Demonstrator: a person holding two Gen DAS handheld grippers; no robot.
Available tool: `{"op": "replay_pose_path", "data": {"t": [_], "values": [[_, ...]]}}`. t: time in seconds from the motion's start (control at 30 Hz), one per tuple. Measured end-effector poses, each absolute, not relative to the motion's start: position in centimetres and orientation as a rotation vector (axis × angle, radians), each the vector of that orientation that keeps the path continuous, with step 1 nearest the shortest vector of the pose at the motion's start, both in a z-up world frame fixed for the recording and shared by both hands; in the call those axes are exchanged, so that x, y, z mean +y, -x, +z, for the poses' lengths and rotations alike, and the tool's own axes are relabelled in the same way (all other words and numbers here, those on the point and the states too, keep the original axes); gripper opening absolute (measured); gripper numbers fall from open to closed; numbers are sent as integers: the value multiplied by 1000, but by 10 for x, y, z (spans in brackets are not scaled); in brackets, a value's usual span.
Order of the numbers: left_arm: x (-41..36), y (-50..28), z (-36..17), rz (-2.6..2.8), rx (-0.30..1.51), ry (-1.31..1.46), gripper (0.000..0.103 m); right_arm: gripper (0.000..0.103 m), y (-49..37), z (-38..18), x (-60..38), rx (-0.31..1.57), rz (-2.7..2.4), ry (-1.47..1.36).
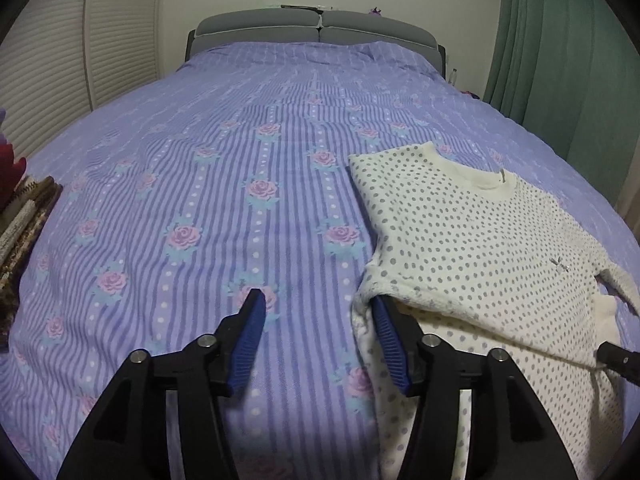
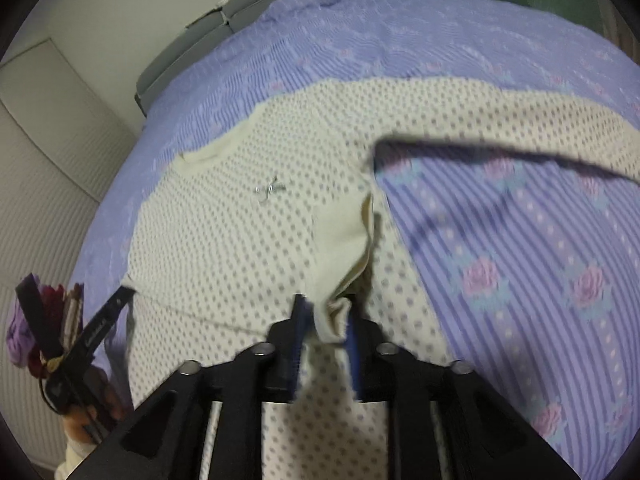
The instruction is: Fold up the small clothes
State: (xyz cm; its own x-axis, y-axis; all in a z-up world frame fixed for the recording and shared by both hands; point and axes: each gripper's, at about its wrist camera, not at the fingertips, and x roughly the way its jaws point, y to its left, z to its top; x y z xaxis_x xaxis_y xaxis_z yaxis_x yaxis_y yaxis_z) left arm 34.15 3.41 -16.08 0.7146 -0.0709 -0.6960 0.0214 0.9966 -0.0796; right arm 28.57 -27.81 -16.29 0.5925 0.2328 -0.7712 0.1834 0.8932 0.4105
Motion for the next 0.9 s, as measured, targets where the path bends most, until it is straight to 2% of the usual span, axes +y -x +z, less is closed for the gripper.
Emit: {"op": "replay_pose_path", "data": {"t": [0.17,0.33,0.4,0.57,0.77,0.9], "values": [[41,-325,-152,-43,773,22,55,37,-282,-151,-281,898,-2,-434],[38,-320,-123,-120,688,35,54,37,-296,-132,-283,855,-15,-369],[32,-326,-121,-150,683,5,46,37,-305,-125,-277,834,-10,-324],[17,-347,-126,-234,718,8,37,36,-345,-115,-250,857,139,-227],[14,-362,-145,-237,773,23,29,36,-342,-100,-251,829,94,-197],[24,-362,-162,-219,821,62,29,37,-333,-109,-268,847,39,-199]]}}
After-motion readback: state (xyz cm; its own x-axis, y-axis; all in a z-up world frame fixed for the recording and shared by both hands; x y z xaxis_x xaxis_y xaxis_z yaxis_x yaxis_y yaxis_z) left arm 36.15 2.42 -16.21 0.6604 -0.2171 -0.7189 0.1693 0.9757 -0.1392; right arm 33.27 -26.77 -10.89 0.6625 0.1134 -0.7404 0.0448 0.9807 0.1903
